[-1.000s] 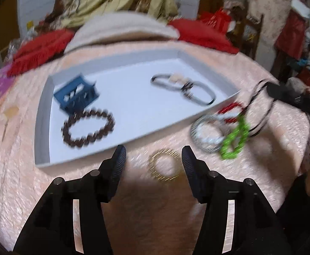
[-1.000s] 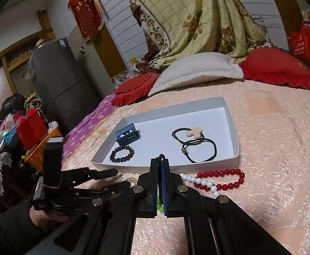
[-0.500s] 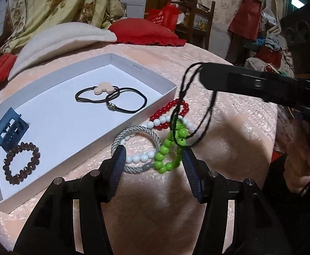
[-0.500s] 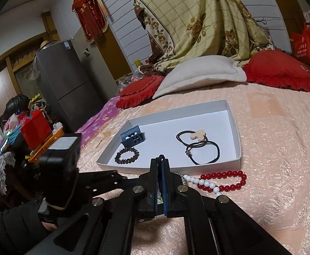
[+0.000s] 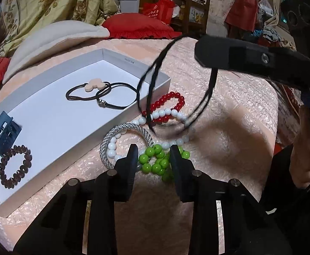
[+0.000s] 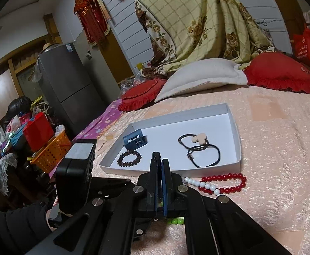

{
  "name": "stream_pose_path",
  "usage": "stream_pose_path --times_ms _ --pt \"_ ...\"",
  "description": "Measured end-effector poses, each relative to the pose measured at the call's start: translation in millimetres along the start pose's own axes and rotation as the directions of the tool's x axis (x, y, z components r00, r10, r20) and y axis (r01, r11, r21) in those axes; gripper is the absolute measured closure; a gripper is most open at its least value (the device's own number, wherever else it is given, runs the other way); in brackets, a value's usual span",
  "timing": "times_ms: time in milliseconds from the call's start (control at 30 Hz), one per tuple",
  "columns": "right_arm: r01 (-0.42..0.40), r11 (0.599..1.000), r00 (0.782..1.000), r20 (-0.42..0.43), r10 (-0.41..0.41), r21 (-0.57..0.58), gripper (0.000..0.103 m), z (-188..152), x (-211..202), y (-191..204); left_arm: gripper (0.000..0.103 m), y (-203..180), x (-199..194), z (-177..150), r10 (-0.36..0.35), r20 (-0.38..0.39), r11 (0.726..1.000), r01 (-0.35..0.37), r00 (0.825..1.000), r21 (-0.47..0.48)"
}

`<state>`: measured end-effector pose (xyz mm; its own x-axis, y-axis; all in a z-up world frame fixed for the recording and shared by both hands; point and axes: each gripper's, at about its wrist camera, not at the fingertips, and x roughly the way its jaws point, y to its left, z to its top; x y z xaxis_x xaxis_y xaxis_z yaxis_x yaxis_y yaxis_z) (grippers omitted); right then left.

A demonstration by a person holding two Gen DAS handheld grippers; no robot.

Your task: Organize jewelry

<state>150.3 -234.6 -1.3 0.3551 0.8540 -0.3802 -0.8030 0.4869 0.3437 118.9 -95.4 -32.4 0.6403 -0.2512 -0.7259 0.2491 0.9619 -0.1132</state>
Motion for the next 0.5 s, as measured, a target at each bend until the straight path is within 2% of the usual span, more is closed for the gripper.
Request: stream_pose_path --times_ms 33,133,367,433,500 --pt "0.005 1.0 1.0 0.004 -0.005 0.007 0.1 0 -1 -2 0.079 1 0 -1 0.002 -0.002 1.0 -0.002 1.0 0.001" --pt "0.028 0.999 0.999 0.015 -0.029 0.025 0.1 1 -3 -7 0.085 2 -1 -2 0.007 0.001 1.0 -0.007 1.0 -0.005" --pt "0.067 0.997 0.998 -0.003 -0.067 0.038 0.1 -1 1 -13 0.085 2 -1 -1 0.005 -0.003 1.0 -0.005 1.0 -0.01" --pt "0.062 0.997 0.998 -0.005 -0.062 0.037 0.1 -1 1 -13 0.094 1 -4 0 -0.003 0.007 1.0 0.003 1.0 -0.008" --pt "0.064 0.997 0.998 -0.004 -0.064 0.038 0.1 -1 1 -14 0.094 2 -13 1 -0.027 0.027 1.0 0.027 0.999 -0.014"
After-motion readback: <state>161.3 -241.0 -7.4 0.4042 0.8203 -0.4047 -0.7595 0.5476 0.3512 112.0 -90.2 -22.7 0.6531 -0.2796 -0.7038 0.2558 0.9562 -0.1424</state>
